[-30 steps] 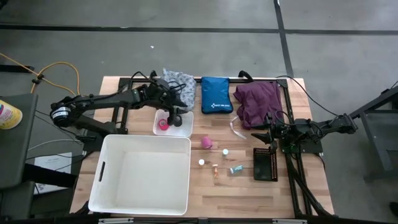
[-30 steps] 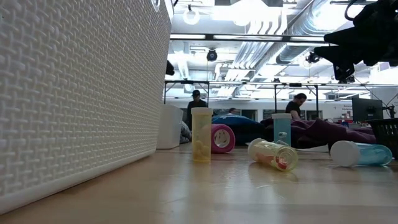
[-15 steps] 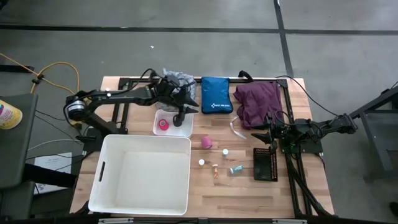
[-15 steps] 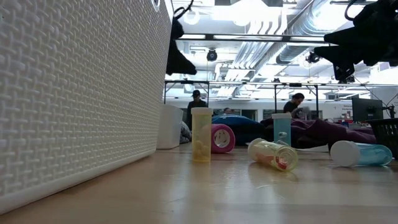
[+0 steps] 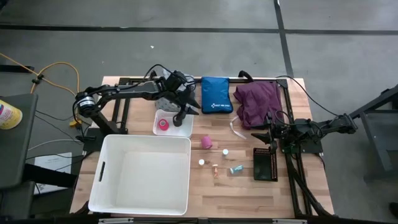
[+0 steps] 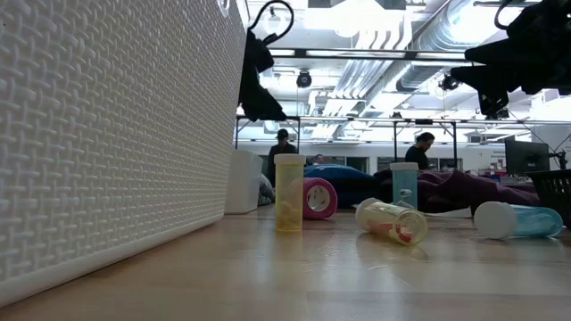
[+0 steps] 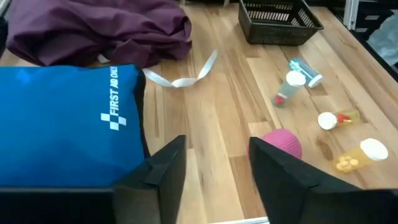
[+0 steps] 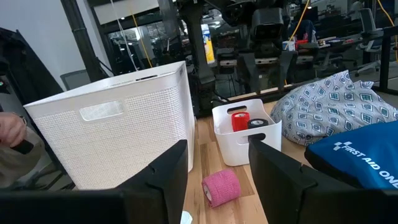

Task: Pick & place medical supplies in basket/bin
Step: Put the pink bandage into the white bin

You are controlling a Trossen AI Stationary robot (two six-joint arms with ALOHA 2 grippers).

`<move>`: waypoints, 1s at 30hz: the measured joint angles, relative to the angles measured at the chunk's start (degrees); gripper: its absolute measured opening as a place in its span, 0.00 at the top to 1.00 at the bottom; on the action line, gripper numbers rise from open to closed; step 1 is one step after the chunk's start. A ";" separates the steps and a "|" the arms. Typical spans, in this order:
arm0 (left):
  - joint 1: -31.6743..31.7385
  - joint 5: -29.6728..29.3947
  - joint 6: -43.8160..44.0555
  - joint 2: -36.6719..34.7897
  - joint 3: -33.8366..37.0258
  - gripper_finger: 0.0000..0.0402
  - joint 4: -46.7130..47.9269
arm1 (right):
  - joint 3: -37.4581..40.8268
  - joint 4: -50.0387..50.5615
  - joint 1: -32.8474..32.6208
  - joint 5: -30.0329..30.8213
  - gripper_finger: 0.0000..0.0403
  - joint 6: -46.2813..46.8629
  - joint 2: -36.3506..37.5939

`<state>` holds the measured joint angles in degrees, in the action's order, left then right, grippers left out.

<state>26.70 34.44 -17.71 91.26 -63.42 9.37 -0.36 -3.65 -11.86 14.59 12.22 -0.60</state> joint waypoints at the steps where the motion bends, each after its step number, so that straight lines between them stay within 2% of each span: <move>1: 0.02 0.07 -0.24 0.00 0.00 0.54 0.01 | 0.02 0.00 -0.01 0.02 0.61 0.00 0.01; 7: 0.02 0.34 -0.55 0.00 0.00 0.39 -0.09 | 0.00 0.02 0.00 0.00 0.61 0.01 0.02; 12: -0.17 0.32 -0.49 0.00 0.00 0.31 -0.14 | 0.00 0.01 0.00 0.00 0.61 0.01 0.02; 21: -0.20 0.01 -0.19 0.00 0.00 0.29 -0.14 | 0.01 0.00 0.00 0.00 0.61 0.00 0.01; 30: -0.20 -0.03 4.49 0.00 0.00 0.29 -0.23 | 0.00 0.01 -0.01 0.00 0.61 -0.02 0.00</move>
<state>26.50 34.41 -13.21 91.26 -63.42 9.14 -0.36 -3.64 -11.87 14.59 12.21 -0.60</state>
